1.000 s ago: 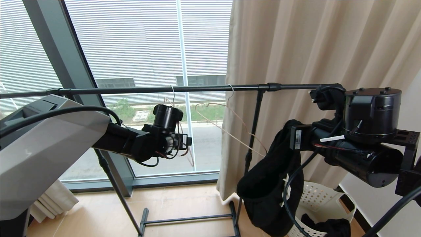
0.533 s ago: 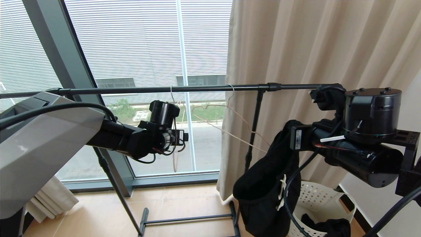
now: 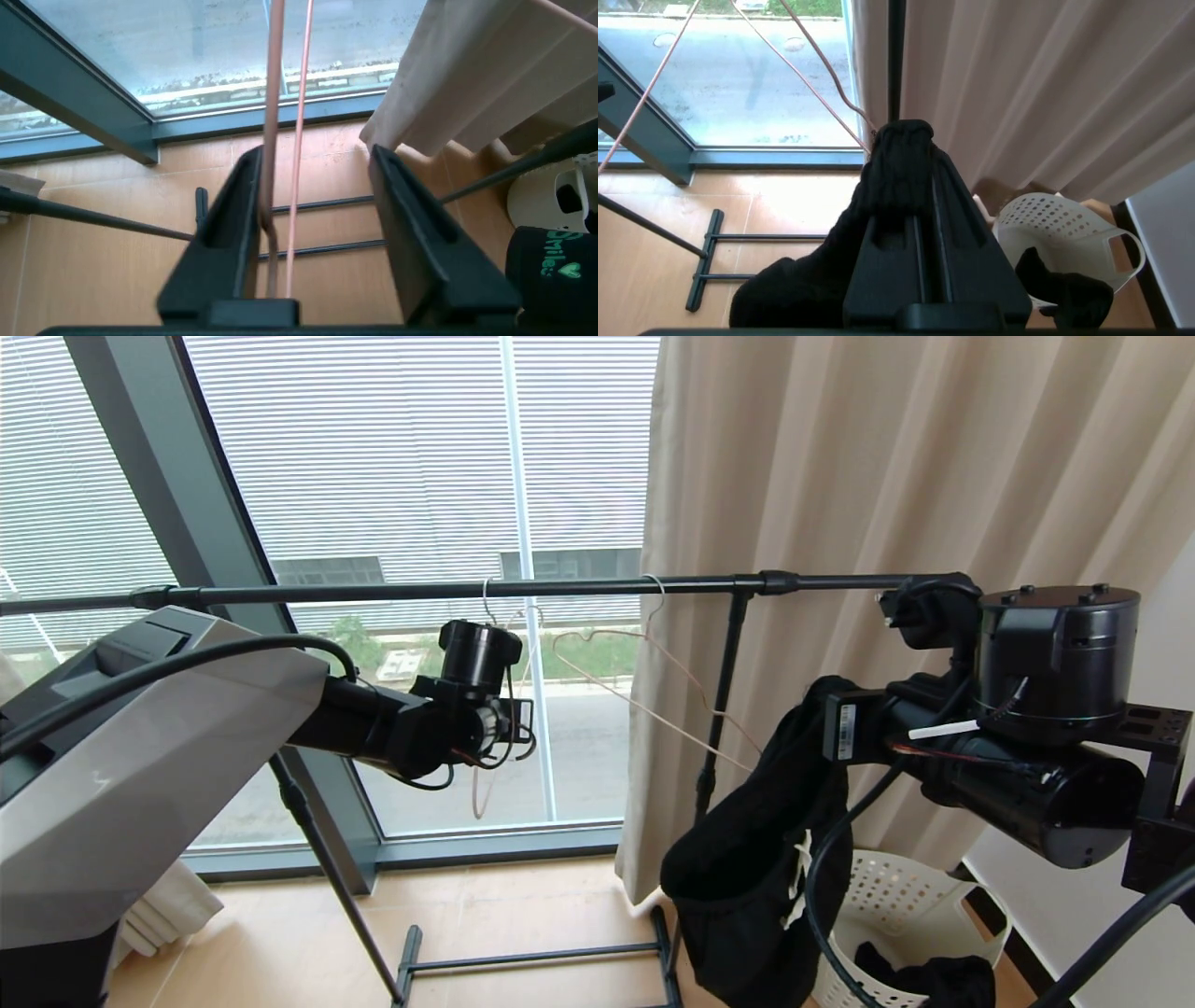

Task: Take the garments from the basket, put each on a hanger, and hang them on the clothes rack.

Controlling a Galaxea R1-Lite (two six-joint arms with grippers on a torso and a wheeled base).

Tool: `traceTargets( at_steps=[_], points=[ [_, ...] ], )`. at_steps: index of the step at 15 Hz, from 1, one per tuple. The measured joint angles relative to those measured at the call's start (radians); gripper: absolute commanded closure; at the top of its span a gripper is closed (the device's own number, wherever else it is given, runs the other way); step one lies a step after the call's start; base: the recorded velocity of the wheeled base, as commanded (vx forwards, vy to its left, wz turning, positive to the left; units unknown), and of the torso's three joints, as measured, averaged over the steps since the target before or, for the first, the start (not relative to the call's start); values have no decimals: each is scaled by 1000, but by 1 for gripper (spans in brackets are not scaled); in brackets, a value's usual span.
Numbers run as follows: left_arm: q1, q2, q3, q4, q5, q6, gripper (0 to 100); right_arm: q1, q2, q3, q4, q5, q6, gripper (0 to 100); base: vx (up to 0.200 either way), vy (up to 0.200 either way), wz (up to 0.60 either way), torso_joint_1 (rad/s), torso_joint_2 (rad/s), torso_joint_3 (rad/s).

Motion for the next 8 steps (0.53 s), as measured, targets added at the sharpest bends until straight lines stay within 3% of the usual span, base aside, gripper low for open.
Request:
traceTargets(
  at_steps=[8],
  points=[
    [1, 0, -2, 1, -1, 0, 100, 0, 1, 0, 0, 0, 1, 100, 0, 0, 0, 0, 0, 0]
  ],
)
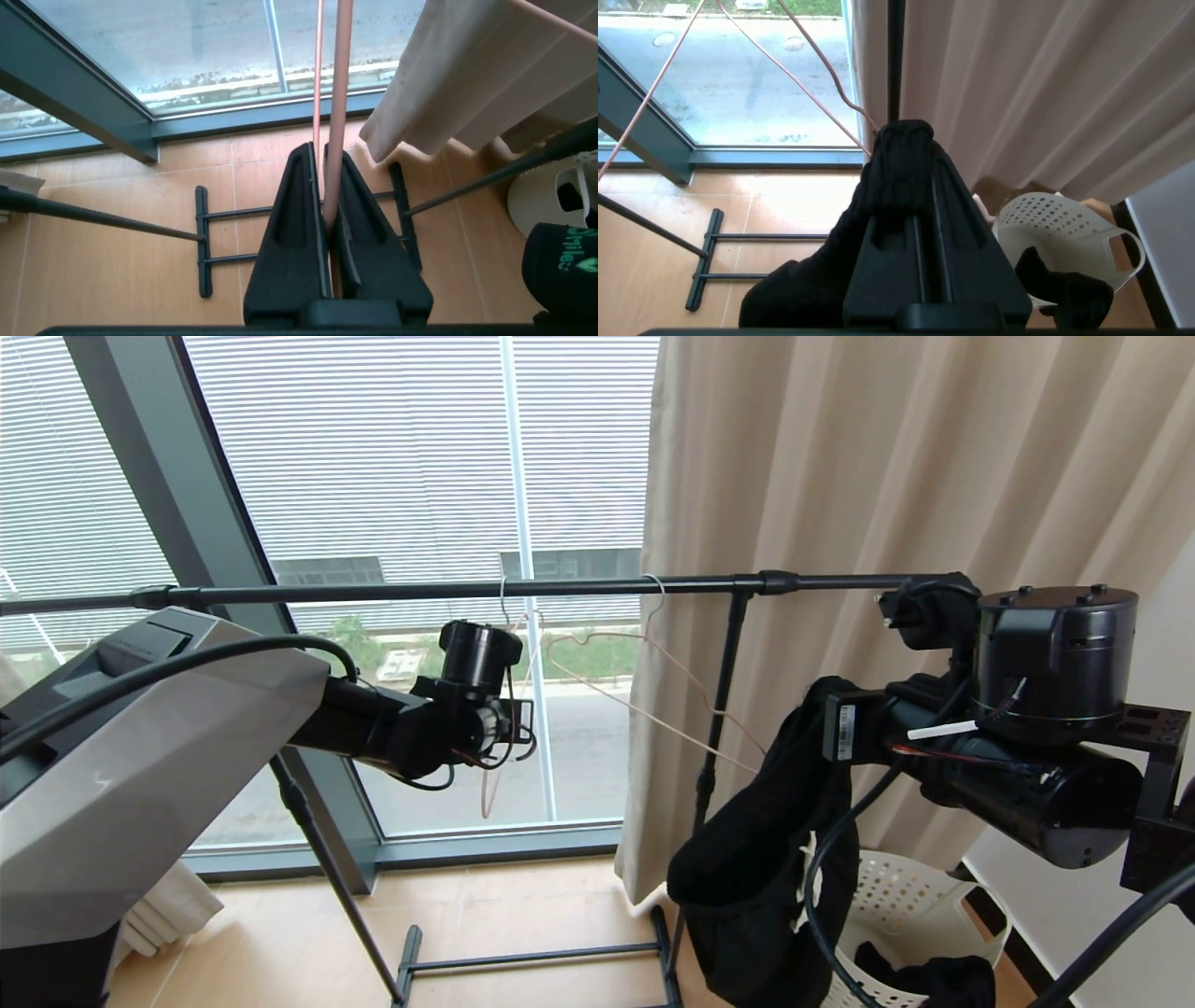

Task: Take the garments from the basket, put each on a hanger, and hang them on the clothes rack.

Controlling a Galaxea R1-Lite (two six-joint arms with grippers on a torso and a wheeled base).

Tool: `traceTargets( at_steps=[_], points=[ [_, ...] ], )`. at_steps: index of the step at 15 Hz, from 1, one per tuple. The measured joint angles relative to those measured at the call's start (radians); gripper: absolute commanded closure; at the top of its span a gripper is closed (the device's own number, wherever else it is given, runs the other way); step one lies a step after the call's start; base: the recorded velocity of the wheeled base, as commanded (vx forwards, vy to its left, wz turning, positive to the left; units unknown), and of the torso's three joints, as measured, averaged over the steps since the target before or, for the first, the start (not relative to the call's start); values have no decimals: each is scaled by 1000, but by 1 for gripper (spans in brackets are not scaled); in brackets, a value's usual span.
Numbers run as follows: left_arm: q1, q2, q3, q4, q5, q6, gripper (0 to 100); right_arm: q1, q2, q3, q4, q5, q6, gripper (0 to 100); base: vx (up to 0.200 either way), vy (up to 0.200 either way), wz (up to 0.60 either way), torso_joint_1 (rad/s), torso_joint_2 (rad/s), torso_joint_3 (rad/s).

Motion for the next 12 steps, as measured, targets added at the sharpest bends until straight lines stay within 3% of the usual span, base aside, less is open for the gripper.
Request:
traceTargets(
  at_steps=[5, 12],
  points=[
    [1, -52, 21, -3, -2, 9, 100, 0, 0, 0, 0, 0, 0, 100, 0, 0, 0, 0, 0, 0],
    [3, -175, 208, -62, -10, 14, 100, 0, 0, 0, 0, 0, 0, 100, 0, 0, 0, 0, 0, 0]
  ],
)
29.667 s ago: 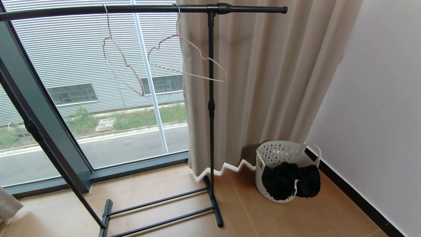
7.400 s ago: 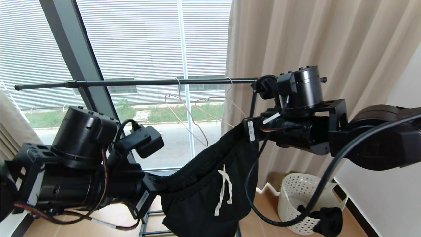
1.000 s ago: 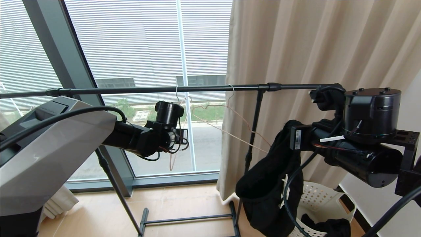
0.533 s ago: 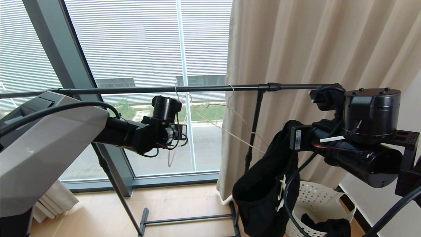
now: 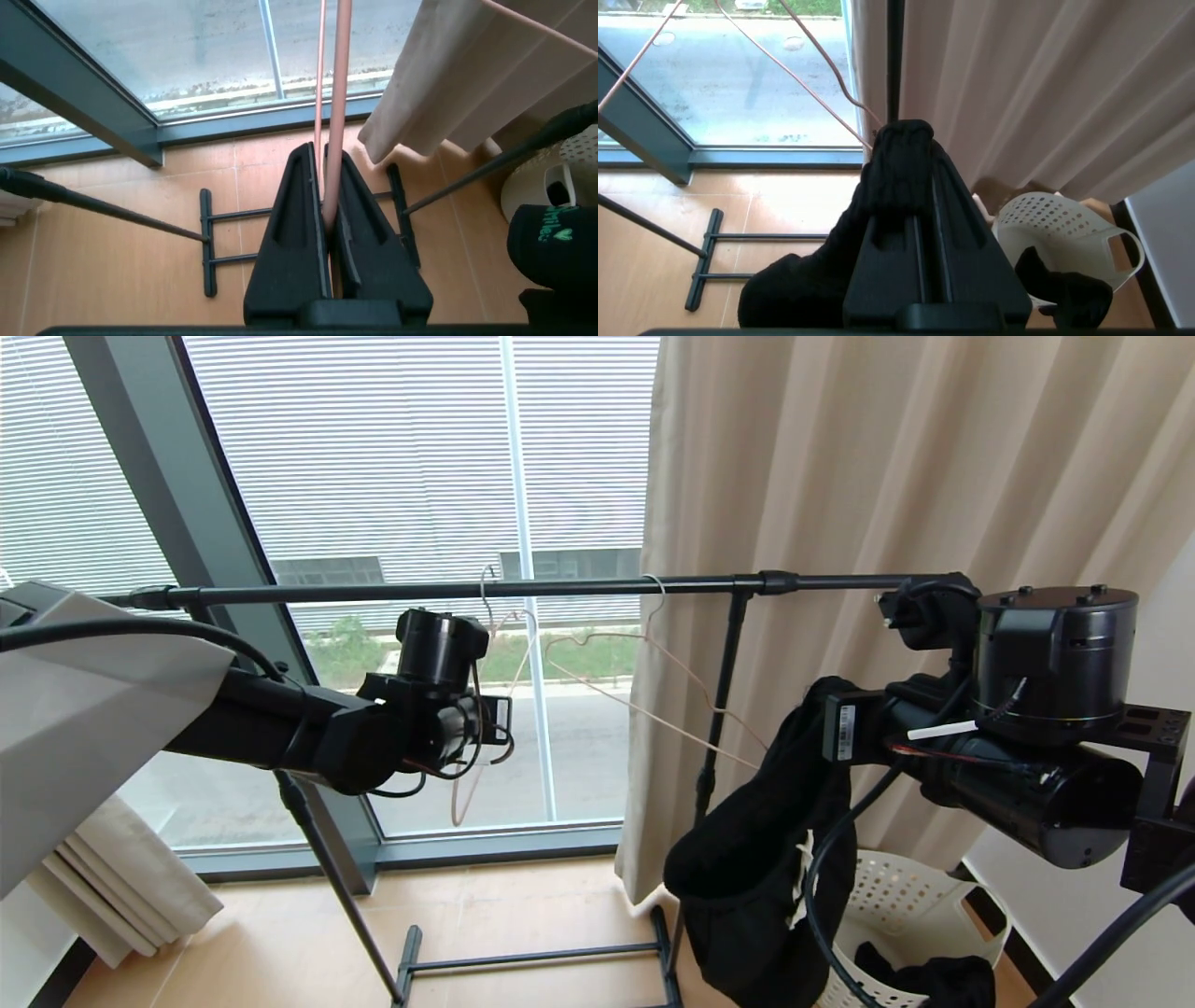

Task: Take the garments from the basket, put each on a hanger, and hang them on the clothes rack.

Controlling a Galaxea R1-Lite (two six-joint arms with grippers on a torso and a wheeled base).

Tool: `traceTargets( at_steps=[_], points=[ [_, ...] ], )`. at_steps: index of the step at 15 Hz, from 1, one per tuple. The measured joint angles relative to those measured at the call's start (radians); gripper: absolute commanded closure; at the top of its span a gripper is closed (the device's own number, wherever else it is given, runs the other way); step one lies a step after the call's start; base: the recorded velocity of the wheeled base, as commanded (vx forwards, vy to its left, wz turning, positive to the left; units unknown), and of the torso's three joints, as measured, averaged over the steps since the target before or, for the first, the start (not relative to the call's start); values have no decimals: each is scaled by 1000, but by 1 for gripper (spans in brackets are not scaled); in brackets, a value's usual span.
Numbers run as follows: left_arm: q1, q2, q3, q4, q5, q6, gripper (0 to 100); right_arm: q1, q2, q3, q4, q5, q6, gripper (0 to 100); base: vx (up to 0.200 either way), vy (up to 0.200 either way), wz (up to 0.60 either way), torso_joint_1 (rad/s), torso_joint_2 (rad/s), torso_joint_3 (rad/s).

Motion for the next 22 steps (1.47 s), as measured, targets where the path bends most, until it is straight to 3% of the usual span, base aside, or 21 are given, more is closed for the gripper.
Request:
traceTargets(
  at_steps=[8, 13, 18, 22],
  points=[
    [-5, -165, 257, -102, -9, 2, 100, 0, 0, 0, 0, 0, 0, 100, 0, 0, 0, 0, 0, 0],
    [-30, -302, 464, -170, -77, 16, 100, 7, 0, 6, 0, 0, -2, 100, 0, 0, 0, 0, 0, 0],
    [-43, -411, 676, -359, -215, 102, 100, 8, 1, 11, 1, 0, -4, 100, 0, 0, 0, 0, 0, 0],
    [-45, -448, 847, -589, -308, 141, 100, 8, 6, 19, 0, 0, -17, 100, 0, 0, 0, 0, 0, 0]
  ],
)
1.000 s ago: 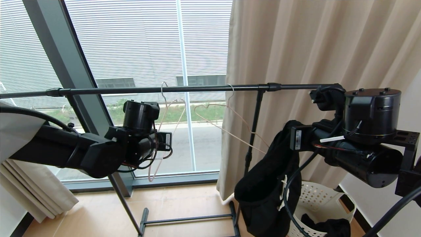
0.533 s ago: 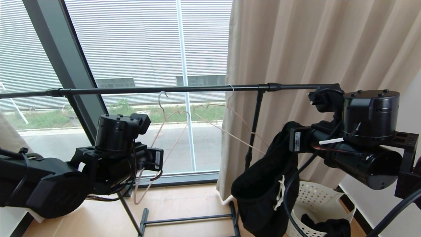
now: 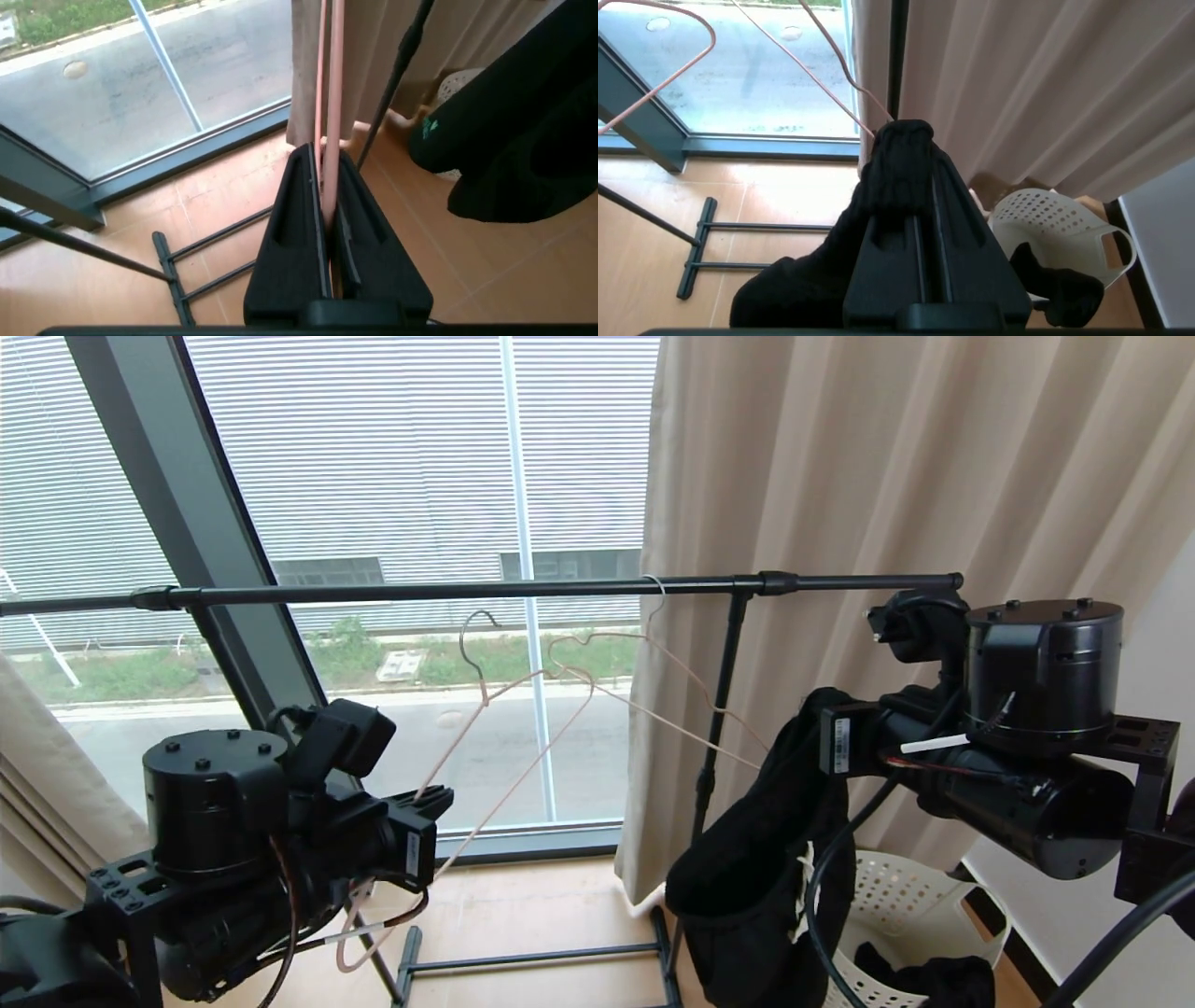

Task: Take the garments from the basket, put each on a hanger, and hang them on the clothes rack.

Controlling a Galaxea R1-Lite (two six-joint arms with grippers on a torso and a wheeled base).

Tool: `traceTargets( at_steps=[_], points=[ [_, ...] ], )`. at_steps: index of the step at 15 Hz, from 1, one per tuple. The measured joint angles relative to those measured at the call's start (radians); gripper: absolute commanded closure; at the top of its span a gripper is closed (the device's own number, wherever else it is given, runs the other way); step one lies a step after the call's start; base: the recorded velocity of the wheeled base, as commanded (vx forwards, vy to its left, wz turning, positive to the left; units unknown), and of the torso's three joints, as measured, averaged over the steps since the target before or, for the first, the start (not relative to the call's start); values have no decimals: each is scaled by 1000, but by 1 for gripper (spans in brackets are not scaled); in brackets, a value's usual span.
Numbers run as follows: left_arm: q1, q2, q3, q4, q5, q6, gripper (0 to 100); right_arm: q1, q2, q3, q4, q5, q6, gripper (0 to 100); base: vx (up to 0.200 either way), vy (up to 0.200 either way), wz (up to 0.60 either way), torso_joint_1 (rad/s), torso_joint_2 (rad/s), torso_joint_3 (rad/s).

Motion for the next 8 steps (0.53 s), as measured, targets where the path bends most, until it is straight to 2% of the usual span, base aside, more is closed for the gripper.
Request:
traceTargets(
  at_steps=[4, 8],
  points=[
    [4, -9, 132, -182, -150, 121, 100, -1, 2, 5, 0, 0, -28, 100, 0, 0, 0, 0, 0, 0],
    [2, -10, 212, -277, -244, 137, 100, -21, 4, 7, 5, -16, -53, 100, 0, 0, 0, 0, 0, 0]
  ],
)
